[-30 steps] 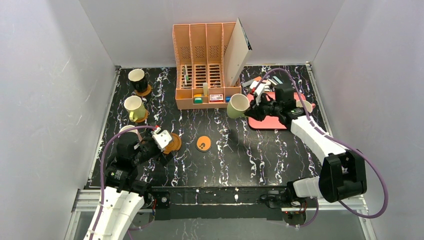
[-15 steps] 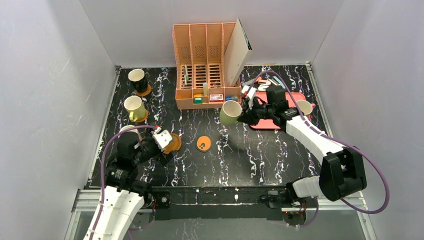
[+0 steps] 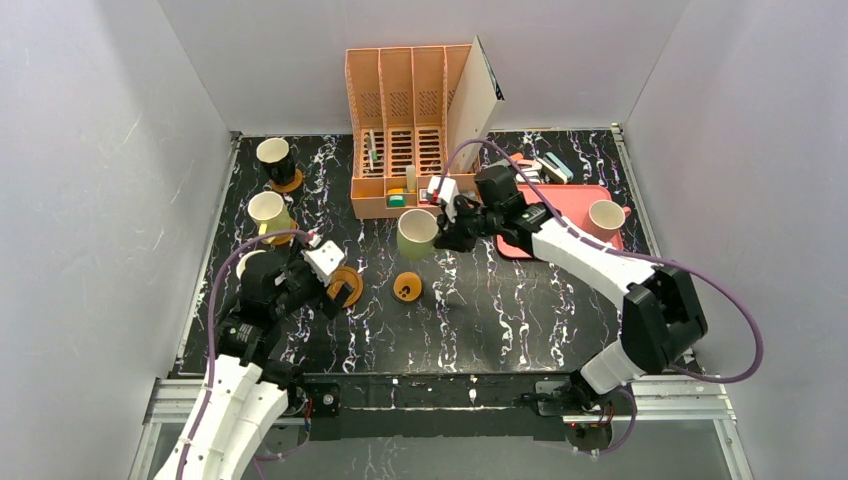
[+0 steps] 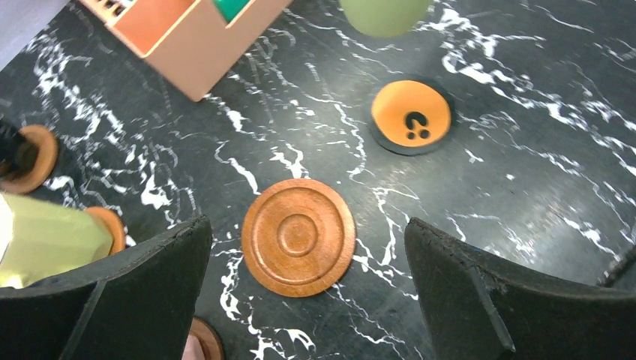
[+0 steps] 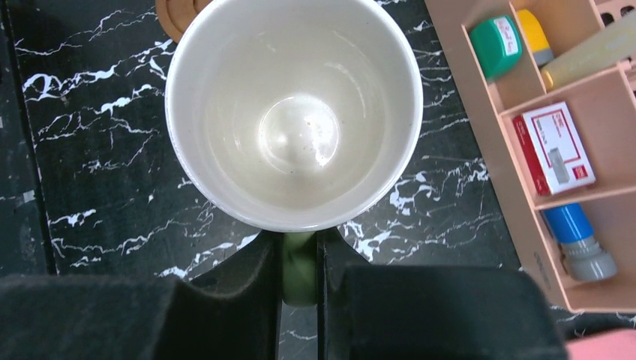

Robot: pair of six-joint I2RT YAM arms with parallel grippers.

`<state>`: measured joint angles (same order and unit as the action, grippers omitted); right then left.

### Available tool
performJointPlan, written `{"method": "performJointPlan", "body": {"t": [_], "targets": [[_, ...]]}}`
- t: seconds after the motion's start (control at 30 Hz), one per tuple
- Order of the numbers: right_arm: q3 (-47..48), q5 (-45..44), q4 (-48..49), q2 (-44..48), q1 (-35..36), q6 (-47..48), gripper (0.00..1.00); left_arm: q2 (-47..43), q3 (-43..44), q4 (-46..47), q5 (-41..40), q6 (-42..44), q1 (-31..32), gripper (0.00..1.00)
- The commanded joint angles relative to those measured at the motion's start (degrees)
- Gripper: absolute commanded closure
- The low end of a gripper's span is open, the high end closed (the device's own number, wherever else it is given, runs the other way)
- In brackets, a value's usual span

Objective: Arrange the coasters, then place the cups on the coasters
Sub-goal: Place the cup on the coaster.

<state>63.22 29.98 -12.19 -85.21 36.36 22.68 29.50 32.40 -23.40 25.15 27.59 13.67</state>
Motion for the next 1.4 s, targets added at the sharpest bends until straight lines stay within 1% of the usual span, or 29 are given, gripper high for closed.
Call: {"method": "performJointPlan", "body": {"t": [0.0,0.07,0.17,0.23,0.3,0.4,0.57,0.73,0.9,1.1,1.27,1.37], "targets": [[8.37,-1.92,1.14,-3.75,2.54,-0.68,0.99,1.22,0.15,7.85,-11.67,-9.23,-0.22,0.02],[12.17,-1.53,-0.03,-6.35,3.21,-2.04,0.99,0.78,-0.5,11.0,-19.06,-12.55,-0.23,0.02],[15.86,-0.78,-0.31,-9.56,3.99,-4.74,0.99,-0.73,-1.9,13.48,-27.92,-14.94,-0.25,0.02],[18.41,-0.94,-0.88,-11.35,4.76,-6.03,0.99,-3.0,-3.82,14.65,-30.82,-16.04,-0.22,0.02],[20.25,-2.22,-1.22,-12.88,5.72,-6.63,0.99,-4.62,-5.65,14.82,-30.27,-16.02,-0.27,0.02],[22.82,-4.17,-2.22,-15.35,7.13,-6.89,0.99,-3.48,-4.59,12.39,-29.5,-14.92,-0.23,0.02],[26.38,-5.11,-4.82,-18.57,8.62,-8.68,0.99,-3.12,-3.47,8.95,-32.34,-11.64,-0.23,0.02],[23.22,-7.99,-1.98,-17.19,11.3,-10.22,0.99,-4.33,-5.76,10.5,-38.9,-11.23,-0.22,0.02],[20.32,-10.02,1.41,-14.44,15.74,-10.53,0.99,-7.59,-6.59,12.67,-42.81,-12.55,-0.22,0.02],[17.93,-12.51,5.07,-14.27,18.33,-12.42,0.99,-8.73,-6.61,12.07,-41.19,-13.09,-0.24,0.02],[18.96,-14.05,5.15,-17.11,20.04,-12.78,0.99,-9.95,-7.06,12.45,-41.86,-12.74,-0.26,0.02],[21.49,-16.33,3.88,-19.53,21.66,-12.36,0.99,-7.24,-6.74,11.85,-42.28,-12.31,-0.32,0.02]]}}
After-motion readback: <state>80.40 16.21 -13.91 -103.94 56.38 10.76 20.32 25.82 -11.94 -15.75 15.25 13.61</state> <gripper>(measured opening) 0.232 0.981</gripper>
